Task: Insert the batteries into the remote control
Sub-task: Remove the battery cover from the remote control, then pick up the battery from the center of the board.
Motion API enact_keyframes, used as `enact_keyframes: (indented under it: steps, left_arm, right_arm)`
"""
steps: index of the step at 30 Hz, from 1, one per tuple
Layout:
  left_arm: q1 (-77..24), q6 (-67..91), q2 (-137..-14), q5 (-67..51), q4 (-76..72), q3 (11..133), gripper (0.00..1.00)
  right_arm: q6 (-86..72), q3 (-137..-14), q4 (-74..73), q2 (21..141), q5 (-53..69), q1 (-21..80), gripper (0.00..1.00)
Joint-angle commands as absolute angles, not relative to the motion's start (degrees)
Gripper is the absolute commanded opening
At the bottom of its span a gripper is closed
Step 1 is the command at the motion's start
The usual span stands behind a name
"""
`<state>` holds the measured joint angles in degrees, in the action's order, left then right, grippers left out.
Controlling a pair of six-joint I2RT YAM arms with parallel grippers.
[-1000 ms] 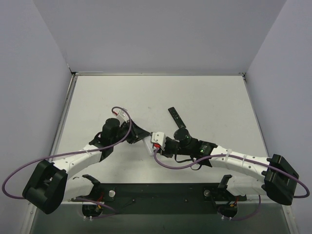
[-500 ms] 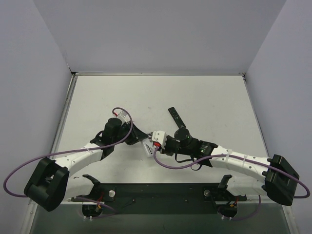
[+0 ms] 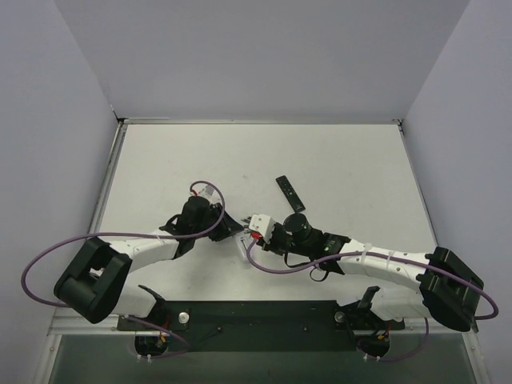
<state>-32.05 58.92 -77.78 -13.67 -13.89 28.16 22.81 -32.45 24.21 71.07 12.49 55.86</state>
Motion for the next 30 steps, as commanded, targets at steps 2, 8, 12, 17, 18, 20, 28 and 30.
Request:
enact_keyframes:
  steps: [2,8,12,17,18,20,28,30]
  left_arm:
    - [-31.1,54.7,-77.8,-8.0,-16.7,31.2,0.0]
    - [-30.6,51.3,-71.6,-5.8,-14.9,28.8,0.0]
    - [-29.7,50.1,-64.0,-5.1,-15.0,25.1,0.0]
    - [-29.4,48.7,-55.1,-3.5,-13.1,21.5,0.0]
    - [-29.4,48.6,-52.5,-3.3,-12.8,20.8,0.0]
    - [-29.4,48.9,-49.9,-2.3,-11.9,19.0,0.0]
    - [-29.3,50.8,-34.9,1.2,-8.4,12.3,0.0]
    - [-29.4,51.2,-30.7,2.1,-6.4,10.9,0.0]
  right_arm:
    - [17.2,-31.0,24.4,68.6,7.6,55.3,0.19]
    - [1.6,-33.1,12.6,63.6,2.4,50.8,0.32]
    - [-7.8,-35.2,2.8,62.1,2.9,46.2,0.4]
    - [-13.5,-37.2,-2.6,59.5,2.0,43.9,0.97]
    - [-13.6,-37.8,-3.9,59.8,1.8,43.8,0.99]
    - [-12.8,-40.4,-5.3,62.2,2.8,43.8,1.0]
    - [-10.0,-51.3,-8.2,77.2,6.8,46.0,0.88]
    - [-8.5,-53.8,-8.5,81.8,7.7,46.7,0.8]
